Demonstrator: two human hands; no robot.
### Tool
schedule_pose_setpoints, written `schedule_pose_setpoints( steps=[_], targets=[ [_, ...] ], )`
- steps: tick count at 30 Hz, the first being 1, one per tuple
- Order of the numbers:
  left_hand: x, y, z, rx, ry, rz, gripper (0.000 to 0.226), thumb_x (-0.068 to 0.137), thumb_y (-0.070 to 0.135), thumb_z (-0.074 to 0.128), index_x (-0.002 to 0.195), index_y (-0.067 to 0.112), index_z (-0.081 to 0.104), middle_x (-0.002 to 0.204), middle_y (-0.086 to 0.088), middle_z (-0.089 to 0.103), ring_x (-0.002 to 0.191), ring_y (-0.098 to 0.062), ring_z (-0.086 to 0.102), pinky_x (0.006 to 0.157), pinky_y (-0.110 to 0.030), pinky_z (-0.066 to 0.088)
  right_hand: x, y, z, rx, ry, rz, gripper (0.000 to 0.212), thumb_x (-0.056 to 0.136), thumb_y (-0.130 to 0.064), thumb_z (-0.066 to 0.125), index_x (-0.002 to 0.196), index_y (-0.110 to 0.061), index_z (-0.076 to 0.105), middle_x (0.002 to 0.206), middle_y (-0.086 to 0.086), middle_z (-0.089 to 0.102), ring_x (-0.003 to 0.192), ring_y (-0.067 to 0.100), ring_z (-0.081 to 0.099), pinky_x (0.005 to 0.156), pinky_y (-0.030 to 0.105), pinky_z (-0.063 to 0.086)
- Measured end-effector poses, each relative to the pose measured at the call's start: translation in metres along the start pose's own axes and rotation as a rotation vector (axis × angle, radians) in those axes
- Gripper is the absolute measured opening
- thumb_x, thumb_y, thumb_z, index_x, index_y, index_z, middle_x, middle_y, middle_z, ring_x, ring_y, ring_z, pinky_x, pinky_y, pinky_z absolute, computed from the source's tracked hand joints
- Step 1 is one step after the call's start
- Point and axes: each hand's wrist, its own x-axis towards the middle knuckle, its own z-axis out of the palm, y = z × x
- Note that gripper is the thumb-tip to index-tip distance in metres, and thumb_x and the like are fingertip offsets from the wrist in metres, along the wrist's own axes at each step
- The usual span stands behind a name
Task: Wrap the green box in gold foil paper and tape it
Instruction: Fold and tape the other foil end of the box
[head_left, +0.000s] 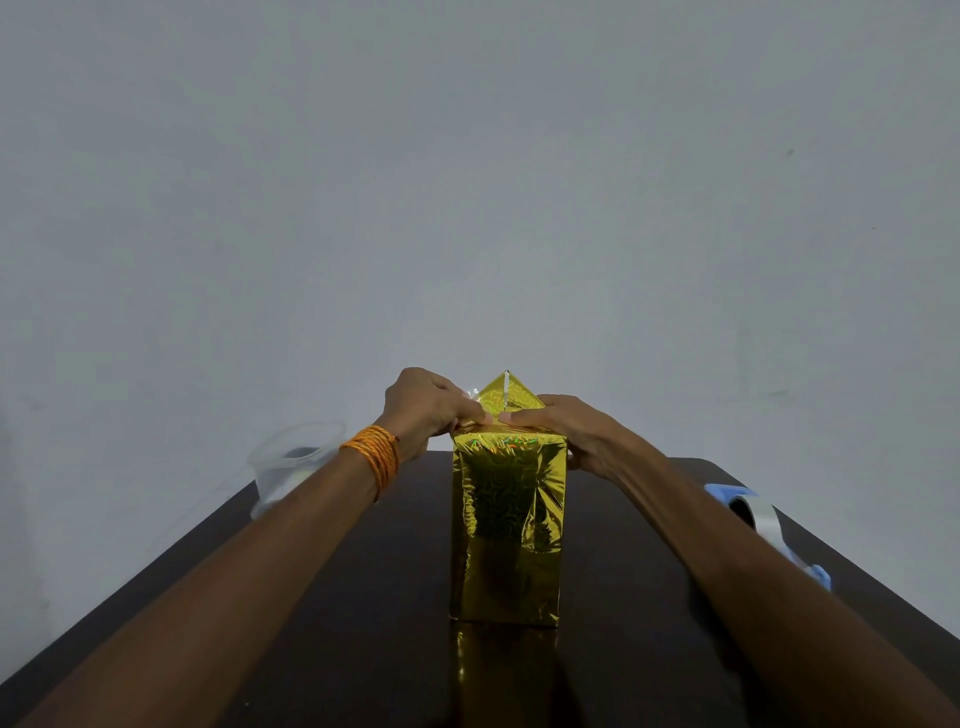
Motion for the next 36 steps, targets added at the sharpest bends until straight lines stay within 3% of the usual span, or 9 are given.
schedule_pose_setpoints(
  steps=[7,11,14,18,23,26,27,31,36],
  targets=[
    [0.006,-0.006,0.007,-0.088,0.046,-0.128,0.031,0.057,0.006,0.091,0.079,-0.008,0.074,0.071,-0.015,0.066,0.051,-0.016,0.055,0.053,-0.025,0.048,0.003,0.005,-0.002,0.000,-0.005,0.006,0.065,0.054,-0.052,0.090,0.103,-0.012,0.073,0.095,0.004,0.076,0.086,0.022,0.067,0.085,0.043,0.053],
    [0.006,-0.005,0.006,-0.050,0.076,-0.130,0.027,0.059,0.003,0.088,0.078,-0.008,0.072,0.066,-0.013,0.065,0.046,-0.014,0.055,0.050,-0.024,0.049,0.002,0.004,-0.003,0.015,-0.022,0.003,0.066,0.054,-0.050,0.090,0.105,-0.012,0.073,0.091,0.003,0.075,0.081,0.020,0.066,0.082,0.041,0.052],
    [0.006,-0.004,0.005,-0.113,0.034,-0.217,0.028,0.067,-0.002,0.084,0.086,-0.007,0.063,0.062,-0.009,0.052,0.041,-0.010,0.041,0.036,-0.017,0.035,-0.002,0.001,-0.003,0.011,-0.012,0.009,0.060,0.061,-0.048,0.089,0.106,-0.012,0.072,0.086,0.001,0.074,0.072,0.014,0.066,0.072,0.036,0.053],
    [0.006,-0.011,0.009,-0.257,-0.030,-0.335,0.033,0.077,-0.003,0.072,0.108,-0.008,0.061,0.082,-0.012,0.048,0.050,-0.010,0.033,0.032,-0.013,0.024,-0.003,0.001,-0.003,0.032,0.009,0.012,0.050,0.070,-0.042,0.087,0.106,-0.011,0.070,0.083,0.000,0.073,0.073,0.016,0.064,0.063,0.031,0.046],
    [0.003,-0.022,0.014,-0.401,0.005,-0.318,0.017,0.090,0.006,0.060,0.106,-0.001,0.062,0.092,-0.014,0.057,0.055,-0.013,0.041,0.032,-0.014,0.031,0.001,0.004,-0.005,0.034,0.005,0.031,0.051,0.070,-0.044,0.087,0.103,-0.011,0.067,0.093,0.002,0.068,0.079,0.015,0.060,0.061,0.028,0.047],
    [0.001,-0.030,0.010,-0.415,-0.011,-0.300,0.037,0.090,0.036,0.067,0.112,0.007,0.064,0.088,-0.010,0.060,0.057,-0.013,0.049,0.037,-0.017,0.037,0.004,0.005,-0.003,0.021,0.023,0.017,0.093,0.049,-0.060,0.092,0.122,-0.009,0.064,0.122,0.011,0.068,0.108,0.028,0.064,0.084,0.039,0.052],
    [0.000,-0.030,0.010,-0.396,-0.041,-0.298,0.042,0.085,0.042,0.071,0.110,0.009,0.065,0.087,-0.008,0.062,0.059,-0.013,0.053,0.041,-0.019,0.041,0.004,0.005,-0.003,0.010,0.023,0.005,0.092,0.051,-0.060,0.092,0.123,-0.010,0.064,0.118,0.009,0.069,0.109,0.028,0.064,0.085,0.039,0.051],
    [-0.002,-0.031,0.015,-0.370,-0.107,-0.276,0.031,0.075,0.019,0.082,0.099,0.006,0.069,0.086,-0.008,0.067,0.063,-0.015,0.065,0.055,-0.025,0.052,-0.003,0.004,-0.006,0.036,0.021,0.023,0.051,0.074,-0.043,0.084,0.108,-0.008,0.068,0.079,-0.002,0.068,0.061,0.008,0.060,0.050,0.023,0.044],
    [-0.003,-0.041,0.019,-0.489,-0.034,-0.263,0.012,0.089,0.019,0.069,0.084,0.009,0.065,0.078,-0.007,0.060,0.055,-0.014,0.057,0.046,-0.022,0.048,-0.003,0.005,-0.002,0.029,0.019,0.041,0.085,0.045,-0.060,0.092,0.110,-0.010,0.069,0.103,0.009,0.069,0.083,0.021,0.063,0.070,0.036,0.052]
  ],
)
